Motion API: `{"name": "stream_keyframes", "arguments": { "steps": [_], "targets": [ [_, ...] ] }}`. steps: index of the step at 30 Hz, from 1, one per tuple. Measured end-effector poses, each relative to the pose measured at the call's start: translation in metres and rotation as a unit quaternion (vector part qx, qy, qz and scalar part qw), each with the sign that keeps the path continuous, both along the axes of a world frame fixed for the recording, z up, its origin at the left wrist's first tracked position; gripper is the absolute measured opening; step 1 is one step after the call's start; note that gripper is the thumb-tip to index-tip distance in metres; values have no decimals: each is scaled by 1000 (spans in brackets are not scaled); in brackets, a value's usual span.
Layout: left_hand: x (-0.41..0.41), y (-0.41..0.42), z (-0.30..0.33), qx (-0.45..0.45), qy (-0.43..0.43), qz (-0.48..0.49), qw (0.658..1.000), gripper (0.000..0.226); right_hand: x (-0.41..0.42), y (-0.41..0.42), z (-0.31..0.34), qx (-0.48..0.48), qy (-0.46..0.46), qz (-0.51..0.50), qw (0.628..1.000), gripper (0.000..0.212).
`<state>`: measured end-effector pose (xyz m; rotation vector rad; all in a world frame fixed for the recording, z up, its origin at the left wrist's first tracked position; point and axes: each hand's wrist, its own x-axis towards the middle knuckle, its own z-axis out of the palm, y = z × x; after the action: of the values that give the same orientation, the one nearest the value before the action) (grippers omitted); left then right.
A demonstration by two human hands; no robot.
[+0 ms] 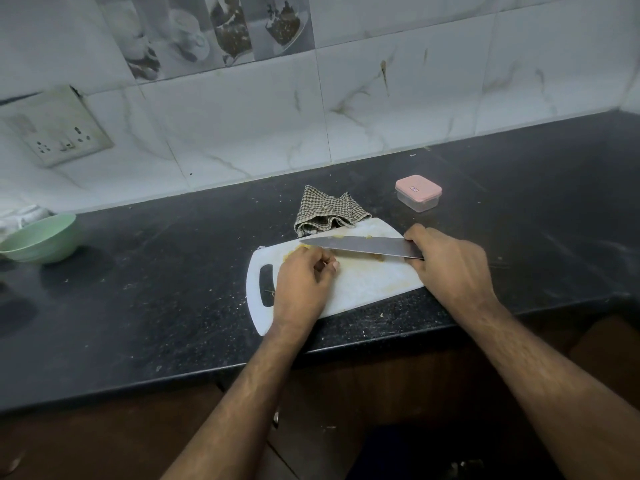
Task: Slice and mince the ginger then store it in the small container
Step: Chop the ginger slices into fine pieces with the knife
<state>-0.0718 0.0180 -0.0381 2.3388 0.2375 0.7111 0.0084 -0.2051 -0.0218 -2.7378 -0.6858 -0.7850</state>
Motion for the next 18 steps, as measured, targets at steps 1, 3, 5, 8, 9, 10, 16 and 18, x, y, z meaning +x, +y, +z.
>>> {"name": "stream_keyframes", "arguments": {
  "steps": [1, 3, 5, 8, 9, 10, 16, 18],
  "targets": [
    [-2, 0, 1, 5, -24, 7, 1000, 9, -1, 0, 0, -1, -6, 5, 1000, 19],
    [-6, 2, 3, -11, -92, 44, 995, 7, -3, -1, 0, -6, -19, 19, 1000, 23],
    [-8, 7, 5, 4, -125, 92, 988, 9, -3, -2, -1, -5, -32, 38, 999, 29],
    [-3, 13, 13, 93, -53, 125, 986, 28, -3, -3, -1, 4, -43, 69, 997, 33],
    [0, 15, 17, 105, -25, 118, 987, 29, -2, -4, 0, 8, -43, 74, 996, 34],
    [3, 18, 22, 107, -1, 105, 989, 28, -2, -3, 0, 13, -43, 77, 996, 35],
    [16, 29, 35, 87, 94, 60, 990, 9, -3, 2, 0, 16, -43, 89, 995, 36],
    [18, 31, 37, 65, 69, 94, 991, 8, -2, 1, 0, 20, -37, 81, 996, 35]
  ]
}}
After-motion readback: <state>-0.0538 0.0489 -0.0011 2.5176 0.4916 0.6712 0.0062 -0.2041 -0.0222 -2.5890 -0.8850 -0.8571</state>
